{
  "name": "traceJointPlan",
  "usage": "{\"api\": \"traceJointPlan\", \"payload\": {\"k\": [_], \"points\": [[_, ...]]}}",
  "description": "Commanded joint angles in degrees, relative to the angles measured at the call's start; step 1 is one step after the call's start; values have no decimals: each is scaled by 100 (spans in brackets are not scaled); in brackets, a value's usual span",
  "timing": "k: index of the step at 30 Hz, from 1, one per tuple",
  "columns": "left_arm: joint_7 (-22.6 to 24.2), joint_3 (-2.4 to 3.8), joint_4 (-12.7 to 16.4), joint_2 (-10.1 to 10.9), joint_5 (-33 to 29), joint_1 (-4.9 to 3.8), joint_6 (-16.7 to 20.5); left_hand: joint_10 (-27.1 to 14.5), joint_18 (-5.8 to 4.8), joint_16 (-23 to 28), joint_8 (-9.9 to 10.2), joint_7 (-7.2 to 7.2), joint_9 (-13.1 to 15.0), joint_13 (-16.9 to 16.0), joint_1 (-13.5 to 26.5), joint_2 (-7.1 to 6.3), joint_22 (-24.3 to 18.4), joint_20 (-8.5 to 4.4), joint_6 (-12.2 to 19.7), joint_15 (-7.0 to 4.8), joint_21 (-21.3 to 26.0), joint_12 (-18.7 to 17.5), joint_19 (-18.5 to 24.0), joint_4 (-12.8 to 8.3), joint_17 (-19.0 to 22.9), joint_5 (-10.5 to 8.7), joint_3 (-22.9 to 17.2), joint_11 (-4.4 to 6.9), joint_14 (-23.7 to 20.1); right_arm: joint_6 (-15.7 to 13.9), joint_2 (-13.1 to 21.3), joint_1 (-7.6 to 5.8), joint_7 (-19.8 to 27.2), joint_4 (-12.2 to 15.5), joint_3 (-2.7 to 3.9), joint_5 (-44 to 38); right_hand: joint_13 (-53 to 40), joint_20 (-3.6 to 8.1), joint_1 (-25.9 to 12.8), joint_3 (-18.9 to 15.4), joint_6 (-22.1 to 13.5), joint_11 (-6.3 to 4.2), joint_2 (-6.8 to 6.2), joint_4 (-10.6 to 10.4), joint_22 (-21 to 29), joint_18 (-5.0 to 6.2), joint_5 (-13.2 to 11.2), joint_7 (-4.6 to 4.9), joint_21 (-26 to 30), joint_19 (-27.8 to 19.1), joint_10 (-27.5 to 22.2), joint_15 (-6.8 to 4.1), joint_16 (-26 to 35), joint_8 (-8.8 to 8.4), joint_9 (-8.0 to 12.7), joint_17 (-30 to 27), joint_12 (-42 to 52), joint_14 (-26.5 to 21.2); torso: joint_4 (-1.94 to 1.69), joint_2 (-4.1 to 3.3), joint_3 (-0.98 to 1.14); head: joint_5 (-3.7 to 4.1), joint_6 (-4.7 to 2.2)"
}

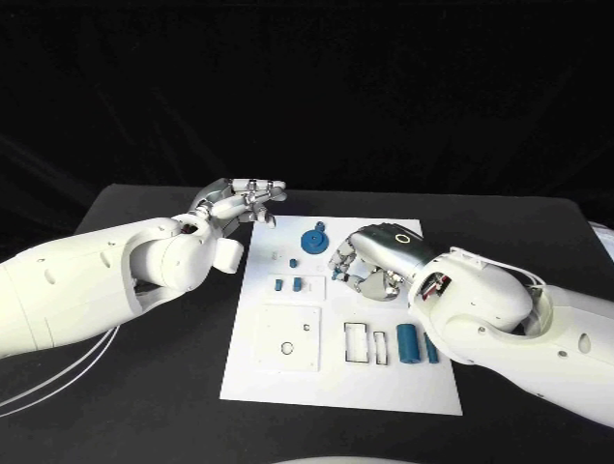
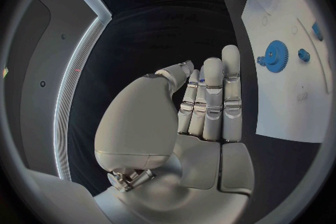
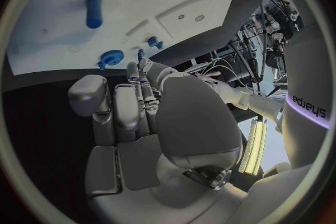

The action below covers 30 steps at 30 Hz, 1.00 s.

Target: Assemble the parts on the task board

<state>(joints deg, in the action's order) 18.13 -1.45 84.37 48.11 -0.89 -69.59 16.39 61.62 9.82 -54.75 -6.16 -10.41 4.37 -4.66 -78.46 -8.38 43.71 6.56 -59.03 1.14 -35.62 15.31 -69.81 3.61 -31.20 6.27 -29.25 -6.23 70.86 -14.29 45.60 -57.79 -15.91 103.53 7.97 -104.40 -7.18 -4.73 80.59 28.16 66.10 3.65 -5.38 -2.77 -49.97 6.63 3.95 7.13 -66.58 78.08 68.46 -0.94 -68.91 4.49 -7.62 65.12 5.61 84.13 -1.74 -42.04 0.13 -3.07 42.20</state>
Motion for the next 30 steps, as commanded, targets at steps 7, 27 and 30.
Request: {"api": "traceJointPlan", "payload": {"k": [7,27,30], "points": [[38,4,15,-47,-29,8,-86,-44,64,36,-25,-2,-12,0,-7,17,-14,9,32,-11,28,23,25,-5,11,-9,34,8,-38,189,-340,255,180,-13,-62,6,16,18,-52,47,36,0,25,13,9,45,25,16,-21,28,49,-39,-29,8,-6,3,-39,207,2,-10,-11,-302,94],[34,5,3,-88,-19,9,-119,-54,64,35,-25,-6,-16,2,-12,23,-20,10,41,-8,36,26,24,-10,16,-9,40,4,-42,403,-674,496,309,-346,-193,-71,41,19,-60,66,26,8,28,33,9,44,75,27,-22,29,55,-35,-40,-6,-10,7,-67,208,11,-11,-11,-388,207],[28,5,4,-87,-17,9,-121,-54,64,35,-25,-6,-16,2,-12,23,-20,10,41,-8,36,26,24,-10,16,-9,40,4,-42,425,-668,499,330,-355,-197,-74,50,19,-77,62,23,12,20,32,14,44,94,30,-20,27,57,-32,-36,-11,-12,-1,-77,206,4,-8,-8,-379,216]]}}
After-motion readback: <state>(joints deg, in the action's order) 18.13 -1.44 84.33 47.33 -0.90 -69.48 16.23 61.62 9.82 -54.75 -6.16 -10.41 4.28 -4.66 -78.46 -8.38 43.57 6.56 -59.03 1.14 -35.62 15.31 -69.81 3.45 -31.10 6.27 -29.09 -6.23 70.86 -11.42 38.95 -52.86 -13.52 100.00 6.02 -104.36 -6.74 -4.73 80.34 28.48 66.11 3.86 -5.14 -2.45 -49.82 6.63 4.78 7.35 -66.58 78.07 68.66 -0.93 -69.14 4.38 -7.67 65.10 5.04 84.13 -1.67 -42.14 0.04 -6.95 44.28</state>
